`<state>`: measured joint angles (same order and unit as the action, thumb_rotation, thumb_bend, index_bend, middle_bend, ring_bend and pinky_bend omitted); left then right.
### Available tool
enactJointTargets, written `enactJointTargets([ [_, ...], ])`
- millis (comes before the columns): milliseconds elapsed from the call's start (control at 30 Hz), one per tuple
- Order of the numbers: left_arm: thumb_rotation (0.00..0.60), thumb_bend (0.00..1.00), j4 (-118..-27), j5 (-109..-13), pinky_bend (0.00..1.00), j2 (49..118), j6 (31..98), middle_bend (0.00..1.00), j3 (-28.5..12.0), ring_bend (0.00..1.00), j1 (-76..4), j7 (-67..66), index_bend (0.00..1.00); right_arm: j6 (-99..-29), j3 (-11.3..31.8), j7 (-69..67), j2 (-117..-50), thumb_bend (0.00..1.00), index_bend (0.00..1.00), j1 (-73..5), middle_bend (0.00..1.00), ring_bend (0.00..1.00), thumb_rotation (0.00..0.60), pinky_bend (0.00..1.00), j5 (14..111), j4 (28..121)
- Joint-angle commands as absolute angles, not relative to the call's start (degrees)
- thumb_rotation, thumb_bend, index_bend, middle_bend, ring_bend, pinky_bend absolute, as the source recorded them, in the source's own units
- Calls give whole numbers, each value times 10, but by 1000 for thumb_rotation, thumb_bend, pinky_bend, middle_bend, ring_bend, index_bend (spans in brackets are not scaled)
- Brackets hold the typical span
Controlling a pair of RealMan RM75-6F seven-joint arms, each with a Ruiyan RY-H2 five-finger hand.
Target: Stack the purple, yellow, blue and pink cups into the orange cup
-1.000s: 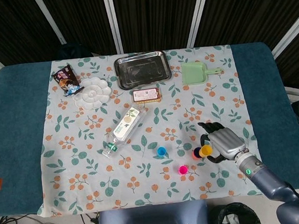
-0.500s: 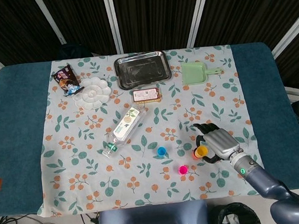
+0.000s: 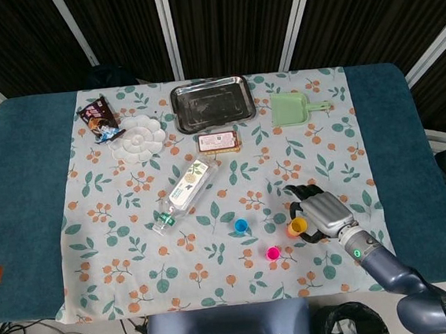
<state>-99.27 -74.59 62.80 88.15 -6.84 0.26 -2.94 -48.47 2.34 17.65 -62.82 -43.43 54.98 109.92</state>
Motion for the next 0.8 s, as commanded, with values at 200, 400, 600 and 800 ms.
enactJointTargets([
  [200, 600, 223, -992, -746, 0, 628, 883, 68, -69, 6, 3, -29, 142, -482, 23, 176, -634, 397, 469, -436, 1, 82, 600, 90, 544, 1090],
  [400, 600, 223, -992, -746, 0, 628, 882, 68, -69, 5, 3, -29, 142, -479, 22, 176, -637, 396, 469, -436, 0, 82, 600, 90, 541, 1085],
  [600, 600, 223, -991, -746, 0, 628, 883, 68, -69, 5, 3, -29, 142, -474, 18, 175, -638, 396, 355, -436, 0, 82, 600, 89, 538, 1080],
  [800, 600, 223, -992, -746, 0, 628, 882, 68, -69, 5, 3, -31, 142, -464, 12, 184, -638, 397, 7, -441, 0, 82, 600, 89, 530, 1077],
])
